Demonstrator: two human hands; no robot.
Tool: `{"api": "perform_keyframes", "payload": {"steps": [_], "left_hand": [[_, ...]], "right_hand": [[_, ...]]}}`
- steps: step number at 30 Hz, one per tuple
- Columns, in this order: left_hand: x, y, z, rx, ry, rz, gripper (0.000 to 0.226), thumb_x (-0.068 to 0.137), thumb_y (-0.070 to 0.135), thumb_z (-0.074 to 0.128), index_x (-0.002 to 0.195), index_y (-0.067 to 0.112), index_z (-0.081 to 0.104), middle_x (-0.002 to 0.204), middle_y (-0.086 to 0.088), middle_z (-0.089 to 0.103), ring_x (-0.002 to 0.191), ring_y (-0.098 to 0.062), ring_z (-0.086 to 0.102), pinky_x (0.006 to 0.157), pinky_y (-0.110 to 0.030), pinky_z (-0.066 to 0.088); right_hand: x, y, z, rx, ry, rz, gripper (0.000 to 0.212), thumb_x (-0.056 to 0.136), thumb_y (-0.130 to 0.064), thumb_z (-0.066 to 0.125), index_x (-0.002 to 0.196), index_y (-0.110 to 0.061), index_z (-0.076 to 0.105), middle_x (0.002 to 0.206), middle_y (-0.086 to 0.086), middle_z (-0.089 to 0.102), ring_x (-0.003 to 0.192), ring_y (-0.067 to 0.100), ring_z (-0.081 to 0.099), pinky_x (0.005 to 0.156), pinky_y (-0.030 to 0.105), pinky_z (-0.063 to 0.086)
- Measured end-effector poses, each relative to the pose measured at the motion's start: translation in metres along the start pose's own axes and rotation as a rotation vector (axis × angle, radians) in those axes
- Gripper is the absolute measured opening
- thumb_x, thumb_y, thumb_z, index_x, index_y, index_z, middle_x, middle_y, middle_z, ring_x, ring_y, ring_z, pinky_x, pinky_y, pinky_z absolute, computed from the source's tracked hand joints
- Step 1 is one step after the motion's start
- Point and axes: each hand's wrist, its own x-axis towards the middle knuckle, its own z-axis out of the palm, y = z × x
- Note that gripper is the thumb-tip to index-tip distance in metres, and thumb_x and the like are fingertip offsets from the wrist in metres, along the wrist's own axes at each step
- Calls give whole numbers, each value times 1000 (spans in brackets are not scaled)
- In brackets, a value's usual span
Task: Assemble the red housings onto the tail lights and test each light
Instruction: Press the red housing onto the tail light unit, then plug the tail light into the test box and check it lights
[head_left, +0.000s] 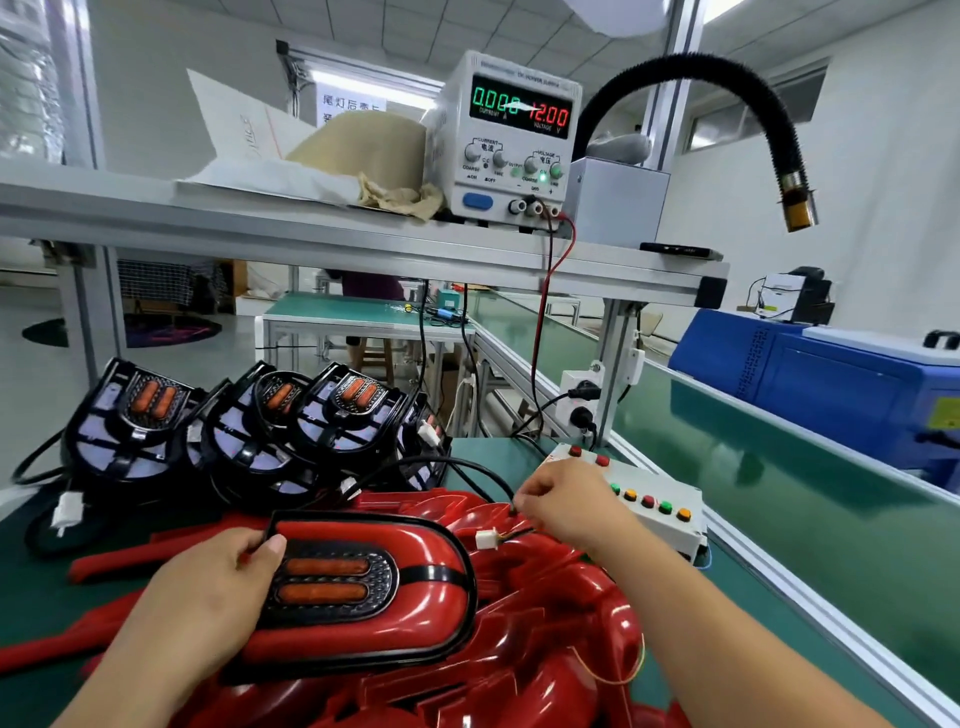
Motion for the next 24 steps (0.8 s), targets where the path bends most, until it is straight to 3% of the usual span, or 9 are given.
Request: {"api": "perform_keyframes", "payload": {"steps": [5, 9, 12, 15, 17, 19, 21, 22, 24], "left_hand": [[0, -2, 0, 90, 13, -11, 29, 99, 45, 42, 109, 25, 61, 82, 14, 53, 85, -14, 50, 75, -31, 35], [0, -5, -3, 70, -53, -58, 47, 96, 54, 44, 125, 21, 60, 109, 2, 62, 103, -19, 55, 82, -31, 38], [0, -5, -6, 44, -50, -52, 47, 93, 60, 43, 117, 25, 63, 102, 6, 61, 99, -17, 55, 81, -31, 39], [3, -5, -8, 59, 9, -21, 42, 93, 58, 43, 112, 27, 64, 90, 12, 56, 92, -14, 52, 79, -31, 39], [4, -3, -11, 57, 68, -5, 35, 95, 52, 47, 112, 27, 64, 82, 17, 53, 88, -13, 51, 78, -32, 38], [3, 2, -14, -25, 148, 24, 27, 95, 41, 53, 112, 25, 66, 82, 19, 56, 88, -12, 54, 80, -32, 40], [-1, 17, -17, -80, 227, 130, 22, 95, 32, 57, 113, 26, 68, 86, 23, 59, 84, -4, 56, 76, -24, 41], [-1, 29, -18, -79, 236, 210, 22, 94, 29, 58, 114, 28, 68, 87, 24, 60, 83, 2, 56, 72, -16, 40], [1, 58, -15, -59, 168, 412, 27, 95, 25, 58, 119, 34, 65, 91, 28, 59, 82, 12, 56, 68, -8, 41]], "right_hand": [[2, -11, 19, -620, -167, -196, 22, 90, -25, 60, 106, -15, 72, 105, 6, 67, 98, 24, 63, 84, 36, 55], [4, -9, 28, -741, -185, -247, 21, 91, -23, 58, 109, -13, 66, 112, 9, 54, 102, 26, 58, 85, 37, 51], [9, -2, 18, -604, -136, -255, 22, 92, -36, 59, 102, -17, 66, 108, 6, 55, 102, 25, 56, 90, 37, 49], [17, 7, -3, -305, -30, -254, 13, 89, -39, 64, 92, -26, 64, 108, -4, 57, 109, 22, 52, 98, 37, 41], [20, 11, -12, -125, -125, -282, 10, 85, -36, 71, 83, -30, 63, 127, -9, 48, 121, 14, 46, 106, 32, 32], [19, 13, -12, -122, -297, -274, 14, 84, -35, 73, 74, -33, 63, 135, -12, 50, 124, 11, 48, 110, 34, 32], [17, 17, -5, -165, -311, -257, 13, 83, -39, 72, 77, -29, 66, 112, -11, 66, 106, 12, 61, 102, 38, 44], [17, 19, -4, -137, -266, -254, 14, 83, -39, 72, 81, -26, 68, 97, -10, 68, 96, 12, 63, 96, 38, 48], [13, 22, -6, 30, -155, -265, 14, 84, -35, 73, 83, -22, 69, 87, -6, 68, 86, 8, 63, 87, 34, 50]]}}
